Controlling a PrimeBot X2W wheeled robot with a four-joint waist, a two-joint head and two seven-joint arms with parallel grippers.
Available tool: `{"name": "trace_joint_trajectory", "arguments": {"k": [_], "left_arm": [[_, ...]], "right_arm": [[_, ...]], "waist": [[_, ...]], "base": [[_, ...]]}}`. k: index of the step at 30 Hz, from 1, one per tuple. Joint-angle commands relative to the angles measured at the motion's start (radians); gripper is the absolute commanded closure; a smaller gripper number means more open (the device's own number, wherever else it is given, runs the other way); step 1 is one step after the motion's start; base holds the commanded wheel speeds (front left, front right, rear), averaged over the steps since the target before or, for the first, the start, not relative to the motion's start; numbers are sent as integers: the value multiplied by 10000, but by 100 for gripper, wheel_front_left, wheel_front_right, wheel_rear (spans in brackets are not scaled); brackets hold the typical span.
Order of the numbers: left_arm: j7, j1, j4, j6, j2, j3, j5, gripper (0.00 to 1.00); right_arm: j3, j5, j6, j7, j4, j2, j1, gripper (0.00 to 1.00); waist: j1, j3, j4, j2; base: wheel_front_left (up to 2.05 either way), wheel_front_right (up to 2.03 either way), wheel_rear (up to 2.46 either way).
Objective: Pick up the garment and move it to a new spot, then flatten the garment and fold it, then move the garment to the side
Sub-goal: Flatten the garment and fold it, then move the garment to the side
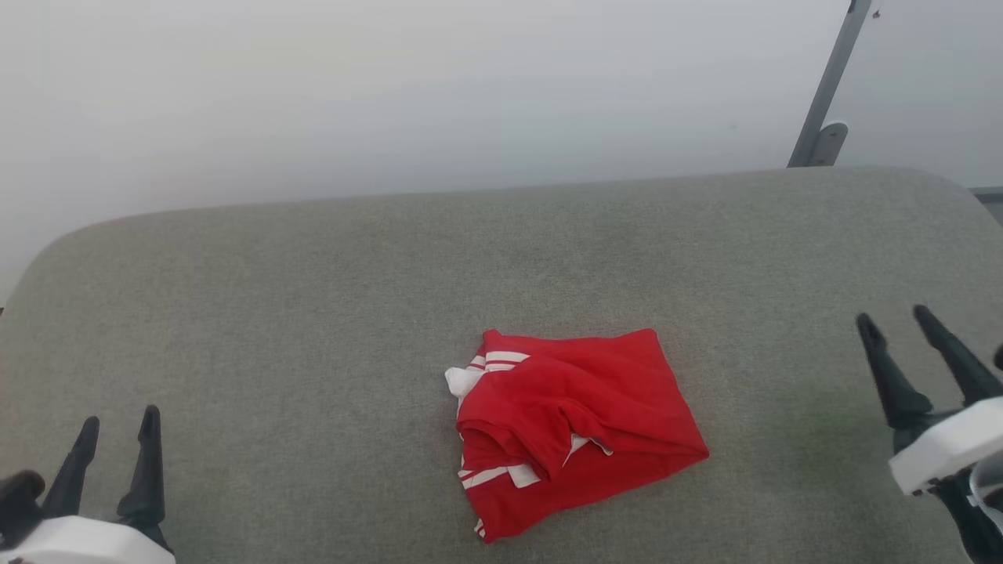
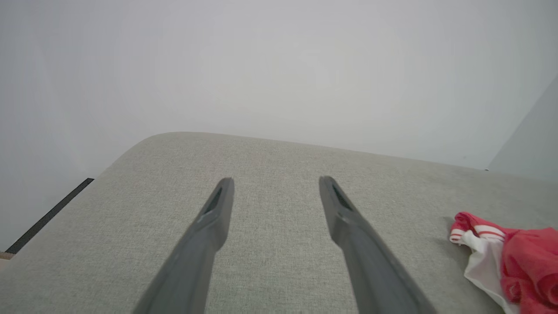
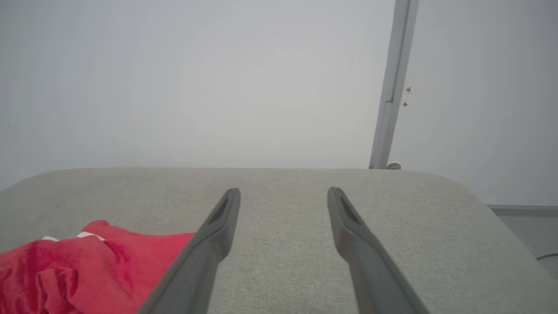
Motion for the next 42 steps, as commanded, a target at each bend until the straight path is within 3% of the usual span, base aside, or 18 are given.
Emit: {"name": "trace_joint_trajectory", "arguments": {"k": [1,20,30,36,42], "left_arm": [[-43,150,-15,-63,35,54,56,0],[-71,307,18,-178,13,272,236,0],[-74,194,7,-189,-47,202,267,0],[-49,155,-25,-194,-128,99,207,0],[12,64,-59,-207,-263,-115,216,0]], "right_arm": [[-61,-67,-5,-138,73,46,121,0],[-814,-73,-5,-437,287,491,758,0],[-420,142,-5,-408,265,511,865,0],[428,845,-5,399,239,398,482,0],[1222,1698,-5,2035,304,270,-78,0]], "waist": [[0,-25,0,-1],[0,-83,42,-1],[0,-66,199,-1],[0,-26,547,-1],[0,74,1041,-1]], "base": [[0,0,0],[0,0,0],[0,0,0],[0,0,0],[0,0,0]]}}
